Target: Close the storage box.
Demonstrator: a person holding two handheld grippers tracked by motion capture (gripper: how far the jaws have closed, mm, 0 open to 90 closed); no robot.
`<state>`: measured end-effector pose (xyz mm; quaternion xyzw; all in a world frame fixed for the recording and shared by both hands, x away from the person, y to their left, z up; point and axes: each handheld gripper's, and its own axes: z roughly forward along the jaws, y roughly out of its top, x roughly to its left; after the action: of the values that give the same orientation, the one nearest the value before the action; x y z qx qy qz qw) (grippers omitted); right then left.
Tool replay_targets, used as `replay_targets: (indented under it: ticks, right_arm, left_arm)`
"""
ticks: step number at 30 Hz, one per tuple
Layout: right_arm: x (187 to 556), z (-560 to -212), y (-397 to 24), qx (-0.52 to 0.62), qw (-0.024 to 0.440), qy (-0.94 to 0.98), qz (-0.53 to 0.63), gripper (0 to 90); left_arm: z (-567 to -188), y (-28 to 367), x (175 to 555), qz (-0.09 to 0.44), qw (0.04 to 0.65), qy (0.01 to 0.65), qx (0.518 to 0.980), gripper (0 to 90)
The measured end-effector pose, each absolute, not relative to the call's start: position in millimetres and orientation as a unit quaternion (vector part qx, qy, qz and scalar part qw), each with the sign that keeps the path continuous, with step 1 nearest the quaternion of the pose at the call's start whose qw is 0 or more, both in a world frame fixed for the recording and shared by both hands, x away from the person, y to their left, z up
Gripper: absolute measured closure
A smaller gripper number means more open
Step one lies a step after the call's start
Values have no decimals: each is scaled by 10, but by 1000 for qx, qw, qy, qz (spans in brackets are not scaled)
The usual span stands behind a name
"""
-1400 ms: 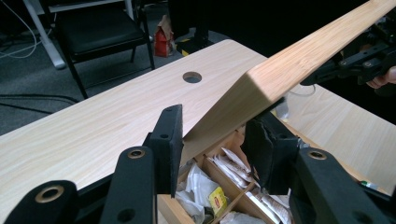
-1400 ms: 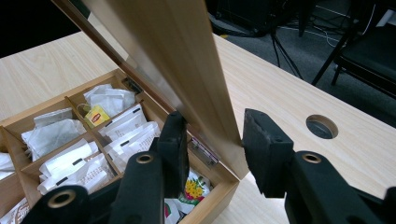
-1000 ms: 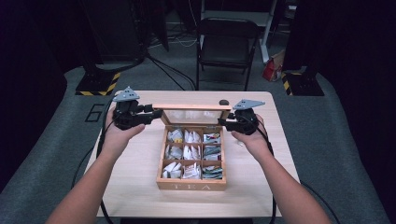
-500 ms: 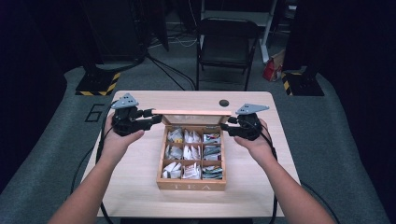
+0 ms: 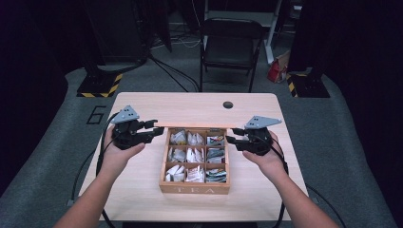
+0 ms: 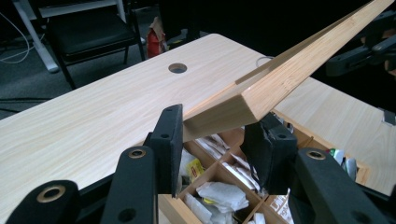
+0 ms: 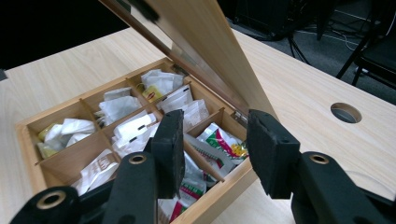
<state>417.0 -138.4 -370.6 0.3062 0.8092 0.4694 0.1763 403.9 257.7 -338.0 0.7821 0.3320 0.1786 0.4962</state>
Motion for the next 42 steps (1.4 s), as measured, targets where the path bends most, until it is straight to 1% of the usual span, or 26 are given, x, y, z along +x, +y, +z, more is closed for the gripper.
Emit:
replay_targets:
  ticks: [9, 15, 30, 35, 39, 42]
  right_arm:
    - [3978, -3687, -1426, 313, 166, 800, 484, 563]
    - [3852, -3725, -1445, 312, 170, 803, 478, 565]
    - [3581, -3786, -1428, 291, 161, 809, 485, 617]
    - [3513, -3776, -1426, 293, 165, 805, 489, 617]
    - [3487, -3791, -1429, 299, 155, 801, 496, 594]
    - [3467, -3809, -1428, 301, 151, 801, 494, 593]
  left_arm:
    - [-3467, 2576, 3915, 186, 490, 323, 788, 579]
    - [-3541, 2589, 3837, 188, 491, 321, 787, 580]
    - [-3721, 2588, 3665, 196, 489, 314, 790, 576]
    - [-3783, 2591, 3624, 199, 492, 314, 787, 573]
    - [-3833, 2590, 3590, 198, 493, 314, 787, 569]
    - [-3863, 2591, 3563, 200, 490, 311, 790, 568]
